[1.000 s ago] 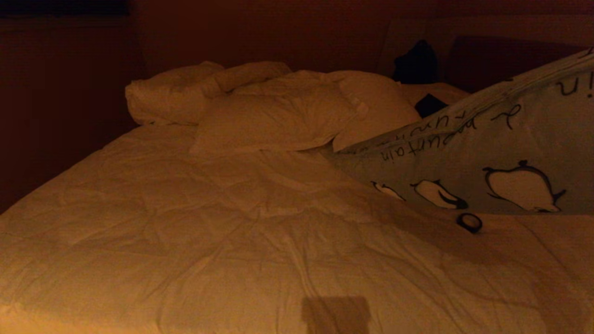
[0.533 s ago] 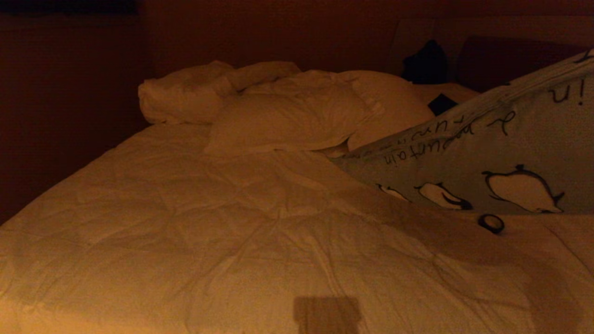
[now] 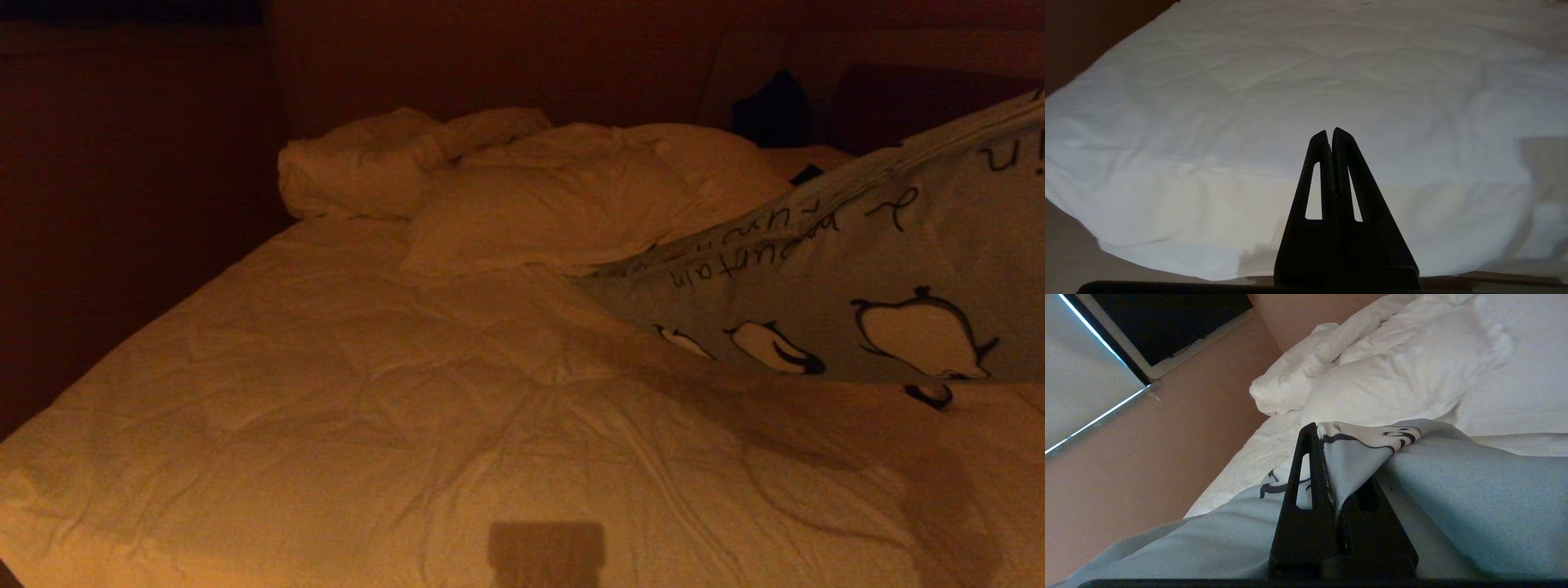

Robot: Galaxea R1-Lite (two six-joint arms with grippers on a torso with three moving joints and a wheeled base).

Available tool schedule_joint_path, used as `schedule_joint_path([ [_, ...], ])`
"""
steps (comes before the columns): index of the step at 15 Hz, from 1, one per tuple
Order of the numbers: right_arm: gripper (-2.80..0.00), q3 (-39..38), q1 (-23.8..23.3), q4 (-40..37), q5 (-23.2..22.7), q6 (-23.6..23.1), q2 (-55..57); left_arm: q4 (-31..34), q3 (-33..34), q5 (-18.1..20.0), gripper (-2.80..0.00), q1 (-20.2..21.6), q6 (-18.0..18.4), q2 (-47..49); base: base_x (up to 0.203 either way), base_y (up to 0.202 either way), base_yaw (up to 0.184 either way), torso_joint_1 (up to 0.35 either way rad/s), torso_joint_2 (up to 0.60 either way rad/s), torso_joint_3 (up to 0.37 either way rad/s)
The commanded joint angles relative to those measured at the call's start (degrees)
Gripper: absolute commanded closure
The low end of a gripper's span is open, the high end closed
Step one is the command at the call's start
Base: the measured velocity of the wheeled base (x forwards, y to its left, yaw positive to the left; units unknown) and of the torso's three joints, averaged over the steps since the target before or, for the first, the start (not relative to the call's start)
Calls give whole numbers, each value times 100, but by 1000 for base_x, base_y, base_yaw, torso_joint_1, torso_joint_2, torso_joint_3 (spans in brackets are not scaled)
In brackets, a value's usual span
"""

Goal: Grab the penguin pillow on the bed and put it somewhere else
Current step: Move to the foot of the bed

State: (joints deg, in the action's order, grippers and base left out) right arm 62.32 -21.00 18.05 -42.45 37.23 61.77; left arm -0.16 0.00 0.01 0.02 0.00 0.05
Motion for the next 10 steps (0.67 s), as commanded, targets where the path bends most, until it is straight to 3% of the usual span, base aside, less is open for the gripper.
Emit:
schedule_joint_path([
  [1,0,0,0,14,-27,21,2,-2,18,-1,0,-2,0,4,0,195,1,-2,-2,-2],
  [10,0,8,0,14,-27,21,2,-2,18,-1,0,-2,9,4,0,193,0,2,3,2],
])
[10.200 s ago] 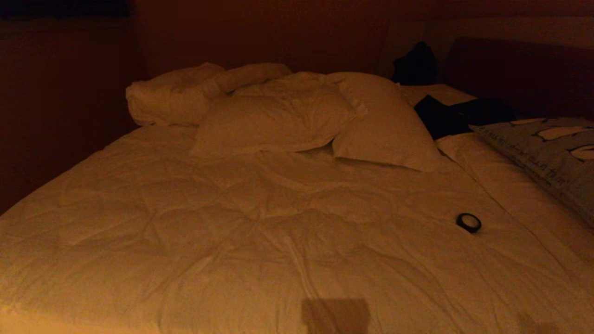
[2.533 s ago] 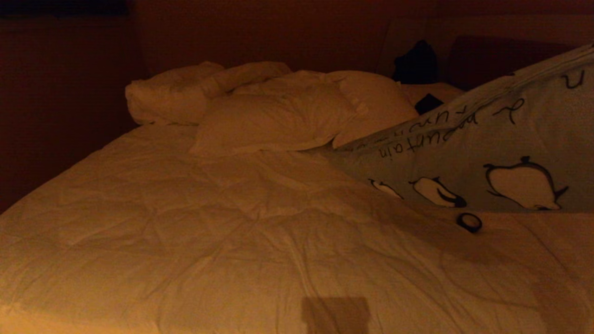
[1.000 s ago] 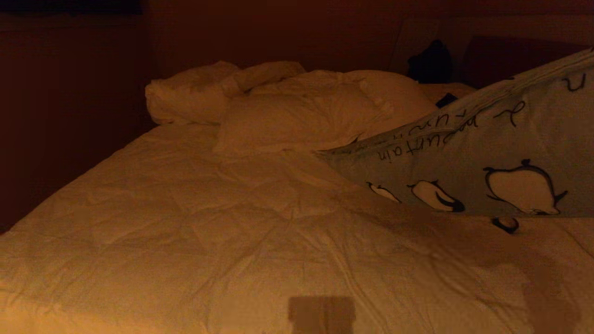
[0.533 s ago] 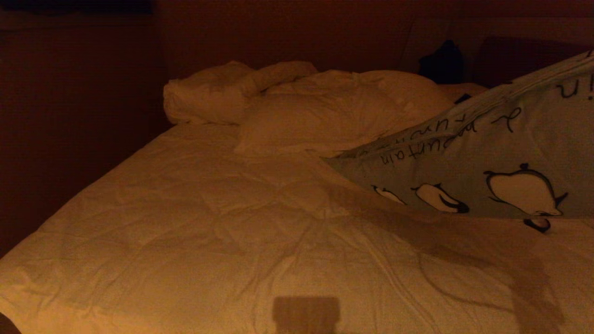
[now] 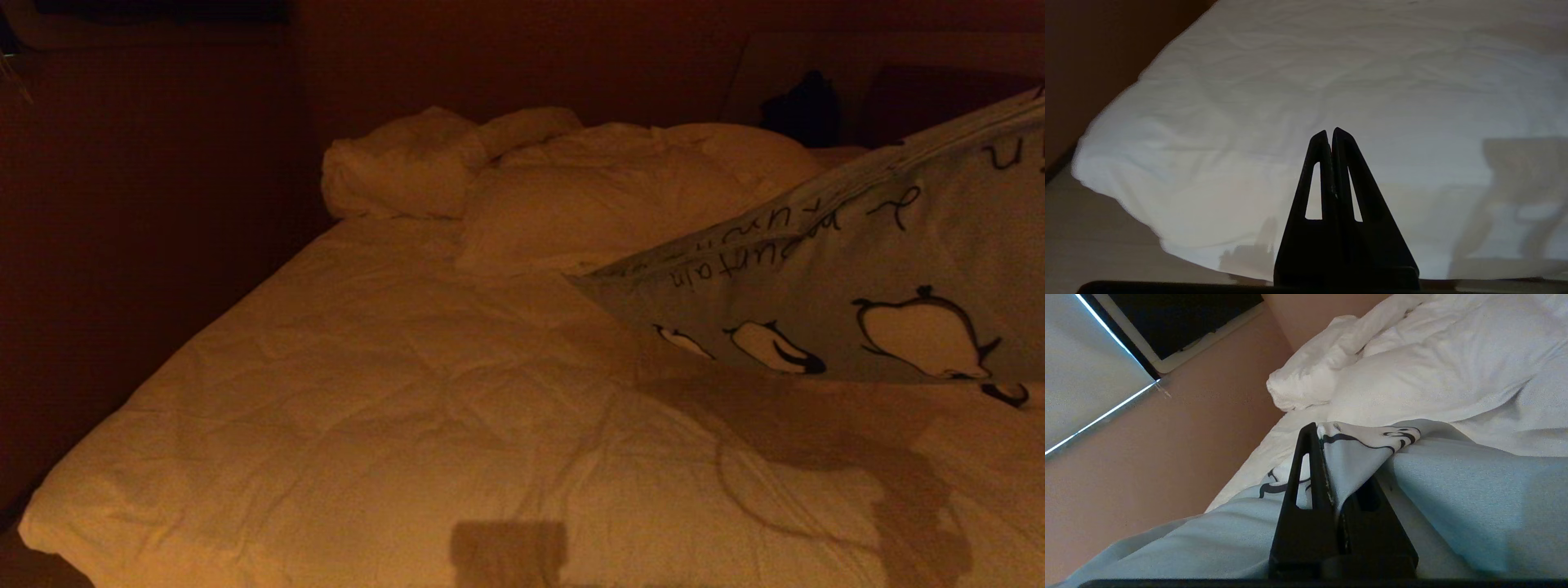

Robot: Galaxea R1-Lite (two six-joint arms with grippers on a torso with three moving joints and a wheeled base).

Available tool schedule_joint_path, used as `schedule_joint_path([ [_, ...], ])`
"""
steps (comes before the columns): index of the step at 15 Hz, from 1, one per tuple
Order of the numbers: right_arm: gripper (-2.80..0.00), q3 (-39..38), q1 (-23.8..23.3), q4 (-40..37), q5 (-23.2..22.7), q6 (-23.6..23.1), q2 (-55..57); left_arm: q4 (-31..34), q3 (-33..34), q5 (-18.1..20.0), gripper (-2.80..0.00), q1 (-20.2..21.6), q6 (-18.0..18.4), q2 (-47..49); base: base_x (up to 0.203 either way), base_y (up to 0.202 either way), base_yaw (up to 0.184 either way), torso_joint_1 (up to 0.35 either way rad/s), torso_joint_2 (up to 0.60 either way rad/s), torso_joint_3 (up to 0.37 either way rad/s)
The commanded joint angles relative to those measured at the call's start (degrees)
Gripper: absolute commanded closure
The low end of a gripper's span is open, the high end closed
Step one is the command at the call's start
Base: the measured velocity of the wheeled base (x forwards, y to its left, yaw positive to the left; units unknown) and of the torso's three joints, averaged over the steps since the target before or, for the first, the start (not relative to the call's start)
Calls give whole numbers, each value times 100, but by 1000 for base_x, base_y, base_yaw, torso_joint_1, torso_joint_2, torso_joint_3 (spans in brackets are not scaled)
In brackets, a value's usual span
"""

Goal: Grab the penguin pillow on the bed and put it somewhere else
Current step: Move to the foot of the bed

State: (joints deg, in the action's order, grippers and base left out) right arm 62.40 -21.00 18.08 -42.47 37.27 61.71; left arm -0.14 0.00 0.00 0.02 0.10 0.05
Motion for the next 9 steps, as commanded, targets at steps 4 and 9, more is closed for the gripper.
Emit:
schedule_joint_path([
  [4,0,-7,0,11,-24,11,-16,-4,18,0,0,-1,-1,4,0,194,-1,2,2,0],
  [9,0,-176,0,349,-24,33,-33,-4,18,0,0,6,-1,4,0,195,0,3,1,1],
])
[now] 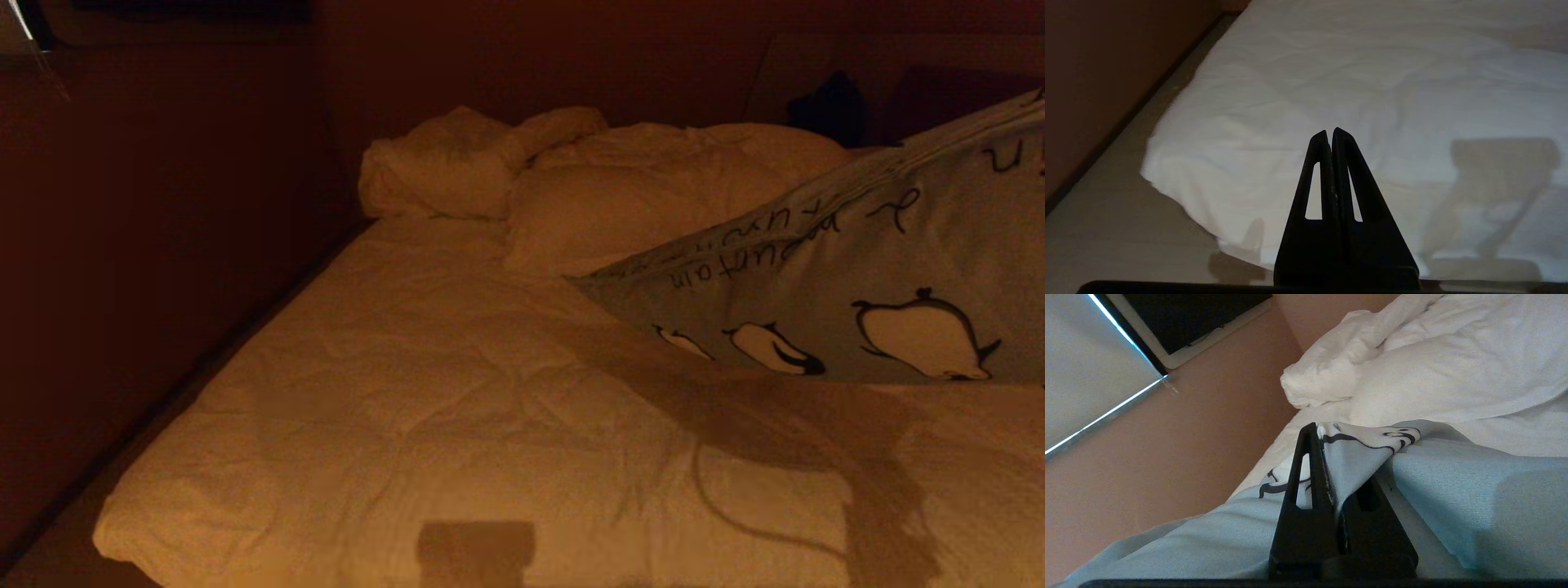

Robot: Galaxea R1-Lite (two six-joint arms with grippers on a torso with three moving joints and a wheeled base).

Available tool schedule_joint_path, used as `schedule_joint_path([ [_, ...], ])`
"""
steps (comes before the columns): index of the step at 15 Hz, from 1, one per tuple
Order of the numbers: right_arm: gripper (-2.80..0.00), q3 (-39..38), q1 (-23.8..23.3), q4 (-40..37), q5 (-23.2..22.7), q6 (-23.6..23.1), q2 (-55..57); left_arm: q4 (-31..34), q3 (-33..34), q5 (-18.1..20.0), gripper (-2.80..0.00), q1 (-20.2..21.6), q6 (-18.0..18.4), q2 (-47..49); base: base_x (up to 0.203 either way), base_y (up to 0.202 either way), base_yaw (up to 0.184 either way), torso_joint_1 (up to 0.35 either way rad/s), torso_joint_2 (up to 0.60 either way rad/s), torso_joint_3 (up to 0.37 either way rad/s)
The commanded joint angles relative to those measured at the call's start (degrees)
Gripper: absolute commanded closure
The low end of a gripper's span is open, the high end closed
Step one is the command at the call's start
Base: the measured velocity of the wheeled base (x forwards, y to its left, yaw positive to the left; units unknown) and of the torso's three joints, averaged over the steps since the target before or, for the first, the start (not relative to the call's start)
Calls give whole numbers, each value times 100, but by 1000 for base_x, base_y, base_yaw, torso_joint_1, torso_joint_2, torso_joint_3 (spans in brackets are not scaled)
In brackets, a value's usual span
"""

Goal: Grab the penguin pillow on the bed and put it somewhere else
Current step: Move to the foot of the bed

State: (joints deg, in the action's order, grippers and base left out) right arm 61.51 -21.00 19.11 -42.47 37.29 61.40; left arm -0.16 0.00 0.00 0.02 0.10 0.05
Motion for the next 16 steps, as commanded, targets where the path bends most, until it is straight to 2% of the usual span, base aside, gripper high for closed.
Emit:
schedule_joint_path([
  [1,0,-166,0,422,-24,47,-5,-2,18,0,0,6,-1,4,0,195,0,3,3,-6],
  [16,0,-245,0,532,-24,59,-6,-2,18,0,0,6,-1,4,0,194,-1,2,1,3],
])
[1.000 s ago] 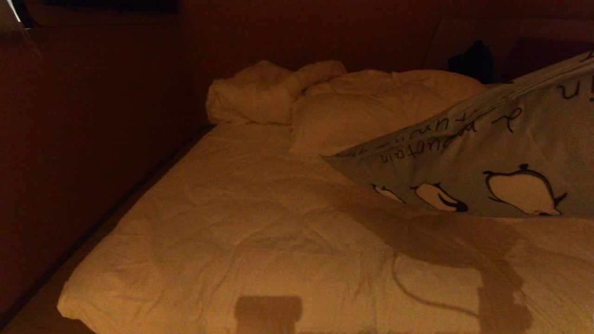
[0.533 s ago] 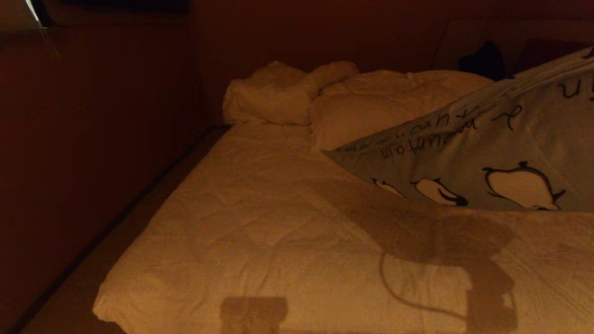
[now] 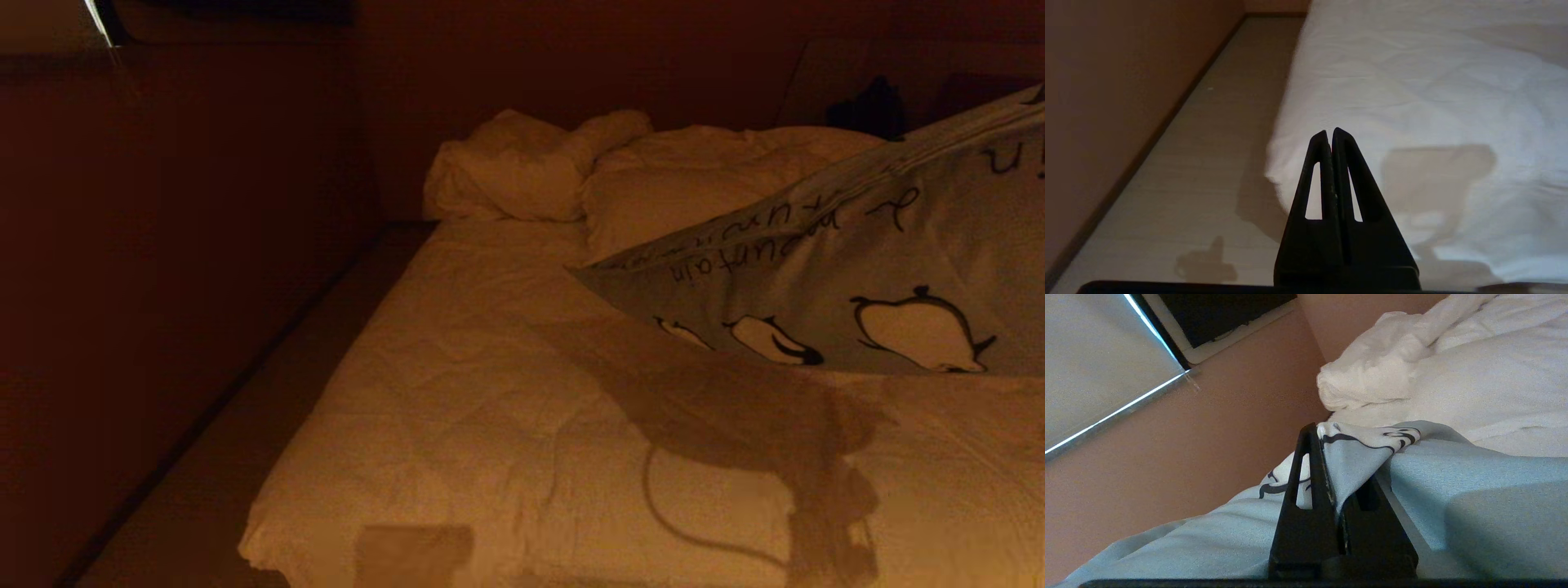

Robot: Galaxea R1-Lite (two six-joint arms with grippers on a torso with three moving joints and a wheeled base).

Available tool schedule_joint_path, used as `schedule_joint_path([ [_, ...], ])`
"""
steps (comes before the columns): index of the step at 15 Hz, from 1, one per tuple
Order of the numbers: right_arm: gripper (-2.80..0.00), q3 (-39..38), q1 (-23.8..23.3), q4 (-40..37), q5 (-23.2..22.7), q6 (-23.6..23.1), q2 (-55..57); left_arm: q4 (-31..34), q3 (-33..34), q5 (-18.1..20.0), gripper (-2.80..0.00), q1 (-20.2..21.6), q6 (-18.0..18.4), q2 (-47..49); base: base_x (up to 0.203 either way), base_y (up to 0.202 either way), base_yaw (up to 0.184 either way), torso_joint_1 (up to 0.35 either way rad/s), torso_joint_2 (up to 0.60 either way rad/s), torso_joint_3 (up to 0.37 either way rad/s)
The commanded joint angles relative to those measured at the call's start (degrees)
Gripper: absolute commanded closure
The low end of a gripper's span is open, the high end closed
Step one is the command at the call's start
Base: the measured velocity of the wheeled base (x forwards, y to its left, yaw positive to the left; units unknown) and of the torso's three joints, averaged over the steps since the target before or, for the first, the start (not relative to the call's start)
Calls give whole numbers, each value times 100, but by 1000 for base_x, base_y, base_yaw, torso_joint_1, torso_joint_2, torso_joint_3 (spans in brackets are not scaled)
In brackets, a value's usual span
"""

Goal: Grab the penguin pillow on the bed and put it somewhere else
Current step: Move to the foot of the bed, then place the pillow at the end of the bed

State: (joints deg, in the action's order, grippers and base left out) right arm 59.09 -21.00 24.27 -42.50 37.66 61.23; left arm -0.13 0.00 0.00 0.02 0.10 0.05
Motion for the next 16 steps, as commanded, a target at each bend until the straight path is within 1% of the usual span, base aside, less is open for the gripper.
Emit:
schedule_joint_path([
  [1,0,-3,0,16,-22,22,11,-4,18,0,0,5,-1,4,0,193,-4,2,2,4],
  [7,0,-11,0,8,-22,15,12,-4,18,0,0,-1,-8,4,0,195,-1,0,2,5],
  [9,0,-11,0,7,-31,13,20,-4,18,0,0,-2,-10,4,0,147,0,6,1,-1],
  [16,0,73,10,-28,12,11,178,-4,18,0,0,0,-18,4,0,8,0,0,0,0],
])
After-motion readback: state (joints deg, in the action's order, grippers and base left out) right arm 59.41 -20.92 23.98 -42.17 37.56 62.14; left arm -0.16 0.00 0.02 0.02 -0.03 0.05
